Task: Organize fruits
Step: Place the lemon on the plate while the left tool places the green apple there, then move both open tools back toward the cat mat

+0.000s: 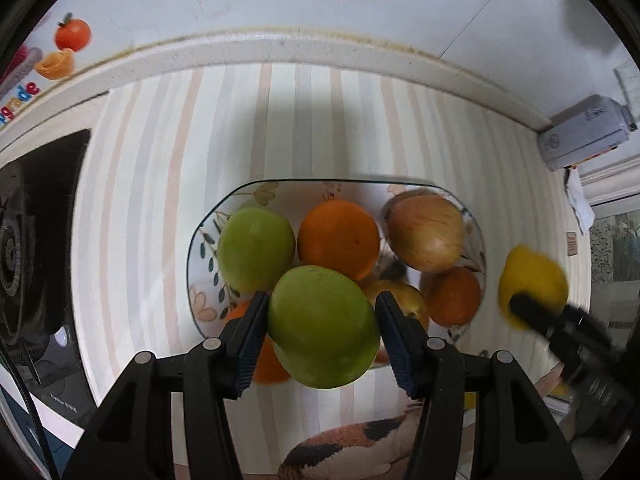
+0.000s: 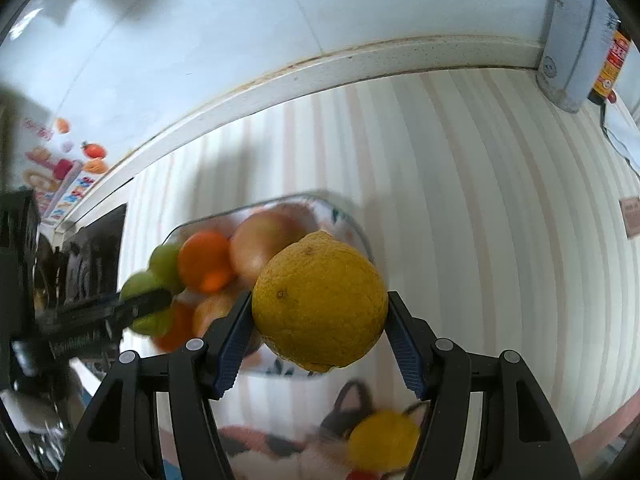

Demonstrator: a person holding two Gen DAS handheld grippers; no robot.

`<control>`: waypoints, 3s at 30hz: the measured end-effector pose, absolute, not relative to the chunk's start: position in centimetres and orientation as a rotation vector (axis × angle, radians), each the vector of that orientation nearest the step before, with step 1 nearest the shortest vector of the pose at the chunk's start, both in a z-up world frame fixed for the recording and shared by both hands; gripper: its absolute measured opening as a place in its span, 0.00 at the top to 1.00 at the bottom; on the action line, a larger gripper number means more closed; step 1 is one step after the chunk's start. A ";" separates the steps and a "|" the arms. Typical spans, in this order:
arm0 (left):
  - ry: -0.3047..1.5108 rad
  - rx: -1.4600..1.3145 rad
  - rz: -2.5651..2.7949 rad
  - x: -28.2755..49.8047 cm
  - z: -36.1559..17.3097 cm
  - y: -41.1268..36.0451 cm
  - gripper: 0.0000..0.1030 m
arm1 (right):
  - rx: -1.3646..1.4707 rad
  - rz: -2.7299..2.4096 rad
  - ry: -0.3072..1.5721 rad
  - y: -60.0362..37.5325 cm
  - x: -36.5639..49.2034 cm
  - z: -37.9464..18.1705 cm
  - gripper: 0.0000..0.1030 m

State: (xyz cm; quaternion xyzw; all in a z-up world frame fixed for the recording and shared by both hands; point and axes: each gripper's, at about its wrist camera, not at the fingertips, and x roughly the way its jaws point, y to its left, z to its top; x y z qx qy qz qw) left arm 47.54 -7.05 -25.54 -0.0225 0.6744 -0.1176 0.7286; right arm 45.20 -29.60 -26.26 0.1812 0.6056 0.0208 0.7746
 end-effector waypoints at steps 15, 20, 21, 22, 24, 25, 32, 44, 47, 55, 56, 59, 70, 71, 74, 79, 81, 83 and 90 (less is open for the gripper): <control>1.541 -0.052 -0.224 49.7 -27.5 -7.7 0.49 | 0.340 0.073 1.421 -29.6 49.2 -31.4 0.35; 1.515 -0.064 -0.208 49.9 -27.0 -7.4 0.31 | 0.361 0.070 1.418 -29.9 49.3 -31.1 0.24; 1.507 -0.071 -0.210 49.9 -26.8 -7.3 0.30 | 0.360 0.069 1.418 -30.0 49.3 -31.0 0.23; 1.502 -0.078 -0.208 49.9 -26.7 -7.2 0.30 | 0.358 0.066 1.421 -30.0 49.2 -30.9 0.23; 1.495 -0.082 -0.200 49.7 -26.4 -7.2 0.30 | 0.357 0.062 1.422 -30.2 49.0 -30.5 0.22; 1.485 -0.084 -0.195 49.6 -26.1 -7.0 0.25 | 0.350 0.057 1.420 -30.2 48.8 -30.3 0.21; 1.421 -0.070 -0.148 47.4 -24.1 -5.4 0.09 | 0.230 0.005 1.385 -29.2 46.0 -27.5 0.08; 1.308 -0.010 -0.104 39.1 -19.6 -2.9 0.09 | 0.144 -0.029 1.267 -24.6 35.8 -20.3 0.08; 1.274 -0.005 -0.113 37.1 -18.0 -2.5 0.09 | 0.138 -0.029 1.235 -23.7 33.7 -18.5 0.08; 1.149 0.032 -0.121 32.2 -13.1 -2.0 0.09 | 0.123 -0.048 1.160 -22.8 29.1 -14.5 0.08; 1.136 0.036 -0.121 31.7 -12.7 -1.9 0.09 | 0.126 -0.047 1.155 -22.8 28.7 -14.1 0.08; 1.099 0.039 -0.130 30.0 -11.1 -1.8 0.09 | 0.127 -0.044 1.131 -22.6 27.1 -12.5 0.08; 0.994 0.036 -0.164 24.8 -6.4 -1.2 0.09 | 0.109 -0.050 0.993 -21.2 21.3 -5.1 0.08; 0.985 0.037 -0.170 24.4 -6.0 -1.2 0.09 | 0.109 -0.052 0.984 -21.1 20.9 -4.6 0.08; 0.963 0.039 -0.181 23.5 -5.1 -1.0 0.09 | 0.120 -0.058 0.964 -20.8 19.7 -3.3 0.08; 0.954 0.029 -0.197 23.2 -4.5 -0.5 0.09 | 0.209 -0.057 0.961 -21.8 19.0 -3.1 0.08; 0.956 0.022 -0.200 23.3 -4.8 -0.5 0.09 | 0.246 -0.070 0.971 -22.9 18.9 -3.8 0.08; 0.967 0.041 -0.188 23.9 -5.5 -0.9 0.07 | 0.322 -0.074 1.002 -24.9 19.1 -5.6 0.08; 1.080 0.181 -0.138 26.2 -12.2 -4.9 0.01 | 0.495 -0.119 1.144 -32.3 21.6 -15.8 0.13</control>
